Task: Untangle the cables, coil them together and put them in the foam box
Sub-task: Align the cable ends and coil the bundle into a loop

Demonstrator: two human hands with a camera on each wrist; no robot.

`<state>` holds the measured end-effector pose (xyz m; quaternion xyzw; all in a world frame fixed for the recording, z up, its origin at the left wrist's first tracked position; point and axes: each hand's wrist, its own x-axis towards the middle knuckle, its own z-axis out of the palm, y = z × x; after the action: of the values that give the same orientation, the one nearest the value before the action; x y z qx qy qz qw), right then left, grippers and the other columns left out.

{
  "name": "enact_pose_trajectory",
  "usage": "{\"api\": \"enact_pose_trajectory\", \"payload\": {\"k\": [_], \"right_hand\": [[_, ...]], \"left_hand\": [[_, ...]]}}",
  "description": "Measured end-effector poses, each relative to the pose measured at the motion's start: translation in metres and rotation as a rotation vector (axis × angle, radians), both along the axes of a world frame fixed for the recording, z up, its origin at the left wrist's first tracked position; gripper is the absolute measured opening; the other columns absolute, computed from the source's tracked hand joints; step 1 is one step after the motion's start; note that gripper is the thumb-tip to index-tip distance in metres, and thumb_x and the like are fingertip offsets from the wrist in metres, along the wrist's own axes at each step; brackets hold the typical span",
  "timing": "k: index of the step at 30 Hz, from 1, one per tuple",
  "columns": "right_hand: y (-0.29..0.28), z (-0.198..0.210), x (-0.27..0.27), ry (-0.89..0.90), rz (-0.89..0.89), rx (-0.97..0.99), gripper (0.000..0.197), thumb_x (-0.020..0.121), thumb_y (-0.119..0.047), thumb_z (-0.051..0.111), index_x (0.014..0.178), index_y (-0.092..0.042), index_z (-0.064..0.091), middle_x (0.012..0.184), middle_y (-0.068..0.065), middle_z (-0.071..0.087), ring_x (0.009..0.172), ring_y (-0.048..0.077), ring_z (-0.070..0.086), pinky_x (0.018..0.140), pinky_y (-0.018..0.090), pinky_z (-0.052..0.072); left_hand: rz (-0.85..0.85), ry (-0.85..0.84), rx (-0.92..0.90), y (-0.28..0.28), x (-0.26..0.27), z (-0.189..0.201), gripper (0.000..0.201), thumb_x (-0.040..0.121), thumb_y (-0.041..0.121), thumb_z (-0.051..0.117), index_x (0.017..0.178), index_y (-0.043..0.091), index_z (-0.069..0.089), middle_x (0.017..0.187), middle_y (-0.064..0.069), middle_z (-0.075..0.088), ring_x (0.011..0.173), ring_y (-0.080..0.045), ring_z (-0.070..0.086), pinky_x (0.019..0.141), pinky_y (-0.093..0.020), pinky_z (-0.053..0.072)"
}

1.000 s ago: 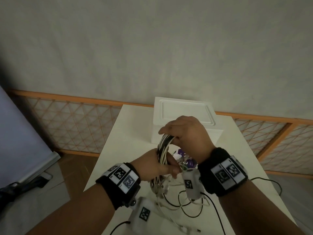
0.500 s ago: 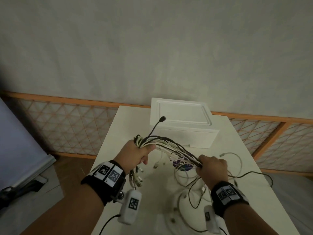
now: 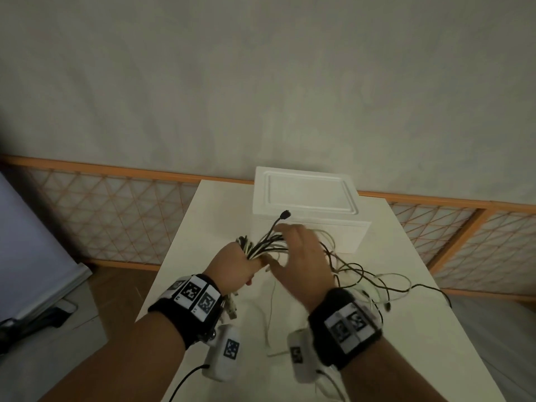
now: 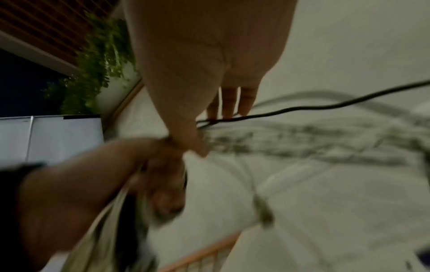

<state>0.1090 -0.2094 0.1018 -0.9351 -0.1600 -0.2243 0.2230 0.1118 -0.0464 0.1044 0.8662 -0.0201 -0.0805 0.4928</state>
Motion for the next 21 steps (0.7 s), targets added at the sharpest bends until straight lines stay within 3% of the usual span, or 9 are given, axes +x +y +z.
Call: {"api": "enact_pose_trajectory", "payload": {"k": [2, 5, 8, 10, 12, 15, 16, 19, 21], "right_hand": [[0.009, -0.019, 0.000, 0.052, -0.067, 0.070, 0.046, 0.070, -0.015, 0.069, 0.114, -0.018, 0.054, 0.103, 0.003, 0.063, 0.097, 0.023, 0.056, 0.086, 0.032, 0.045], [-0.030, -0.066, 0.000, 0.523, -0.330, -0.067, 0.032, 0.080, -0.014, 0.051, 0.109, -0.025, 0.047, 0.097, 0.004, 0.068, 0.093, 0.028, 0.063, 0.080, 0.037, 0.051], [-0.087, -0.108, -0.017, 0.792, -0.372, -0.067, 0.025, 0.078, -0.021, 0.053, 0.102, -0.028, 0.055, 0.101, -0.001, 0.067, 0.097, 0.023, 0.063, 0.083, 0.035, 0.051], [-0.116, -0.117, -0.030, 0.914, -0.384, -0.120, 0.024, 0.074, -0.032, 0.056, 0.098, -0.028, 0.058, 0.107, -0.003, 0.065, 0.100, 0.022, 0.060, 0.087, 0.037, 0.050], [-0.143, -0.118, -0.040, 1.023, -0.418, -0.360, 0.031, 0.077, -0.037, 0.055, 0.108, -0.036, 0.054, 0.126, -0.006, 0.054, 0.117, 0.020, 0.051, 0.098, 0.044, 0.042], [-0.156, -0.101, -0.030, 1.020, -0.358, -0.668, 0.067, 0.081, -0.033, 0.060, 0.141, -0.039, 0.030, 0.153, -0.009, 0.020, 0.141, 0.021, 0.021, 0.108, 0.052, 0.026], [-0.149, -0.087, -0.023, 1.010, -0.294, -0.646, 0.072, 0.080, -0.031, 0.063, 0.143, -0.036, 0.029, 0.154, -0.007, 0.021, 0.140, 0.021, 0.023, 0.108, 0.051, 0.026], [-0.115, -0.034, 0.001, 1.007, -0.098, -0.523, 0.061, 0.077, -0.033, 0.071, 0.133, -0.022, 0.047, 0.135, 0.001, 0.053, 0.122, 0.021, 0.050, 0.100, 0.034, 0.041], [-0.094, 0.004, 0.008, 0.757, -0.119, -0.494, 0.041, 0.080, -0.043, 0.063, 0.116, -0.024, 0.059, 0.119, -0.003, 0.062, 0.111, 0.019, 0.057, 0.093, 0.035, 0.047]], "left_hand": [[0.002, -0.029, -0.014, -0.003, -0.005, 0.006, 0.045, 0.084, 0.037, 0.065, 0.055, 0.003, 0.060, 0.050, -0.007, 0.061, 0.050, -0.019, 0.059, 0.054, -0.036, 0.050], [0.122, -0.073, -0.109, 0.013, -0.002, 0.019, 0.050, 0.083, 0.039, 0.067, 0.046, 0.005, 0.062, 0.051, -0.015, 0.060, 0.047, -0.020, 0.054, 0.060, -0.027, 0.044], [0.249, -0.101, -0.181, 0.034, 0.000, 0.040, 0.052, 0.080, 0.039, 0.067, 0.039, 0.010, 0.057, 0.055, -0.025, 0.055, 0.050, -0.023, 0.048, 0.061, -0.032, 0.041], [0.378, -0.135, -0.279, 0.048, 0.003, 0.054, 0.048, 0.083, 0.030, 0.067, 0.045, 0.005, 0.054, 0.052, -0.020, 0.053, 0.049, -0.022, 0.046, 0.060, -0.032, 0.038], [0.479, -0.166, -0.362, 0.064, 0.009, 0.064, 0.045, 0.081, 0.027, 0.067, 0.045, 0.006, 0.051, 0.046, -0.011, 0.052, 0.052, -0.024, 0.047, 0.062, -0.035, 0.038], [0.387, -0.161, -0.275, 0.069, 0.013, 0.071, 0.047, 0.082, 0.027, 0.068, 0.044, 0.008, 0.048, 0.039, -0.005, 0.047, 0.054, -0.025, 0.049, 0.069, -0.038, 0.041], [0.327, -0.146, -0.221, 0.065, 0.013, 0.071, 0.049, 0.083, 0.028, 0.068, 0.042, 0.008, 0.050, 0.040, -0.008, 0.048, 0.052, -0.025, 0.050, 0.068, -0.037, 0.042], [0.220, -0.134, -0.036, 0.042, 0.007, 0.071, 0.056, 0.087, 0.030, 0.064, 0.037, 0.008, 0.053, 0.046, -0.016, 0.055, 0.045, -0.017, 0.052, 0.062, -0.028, 0.041], [0.189, -0.121, 0.020, 0.032, 0.005, 0.069, 0.054, 0.087, 0.033, 0.064, 0.041, 0.005, 0.056, 0.050, -0.019, 0.059, 0.043, -0.014, 0.052, 0.061, -0.028, 0.041]]}}
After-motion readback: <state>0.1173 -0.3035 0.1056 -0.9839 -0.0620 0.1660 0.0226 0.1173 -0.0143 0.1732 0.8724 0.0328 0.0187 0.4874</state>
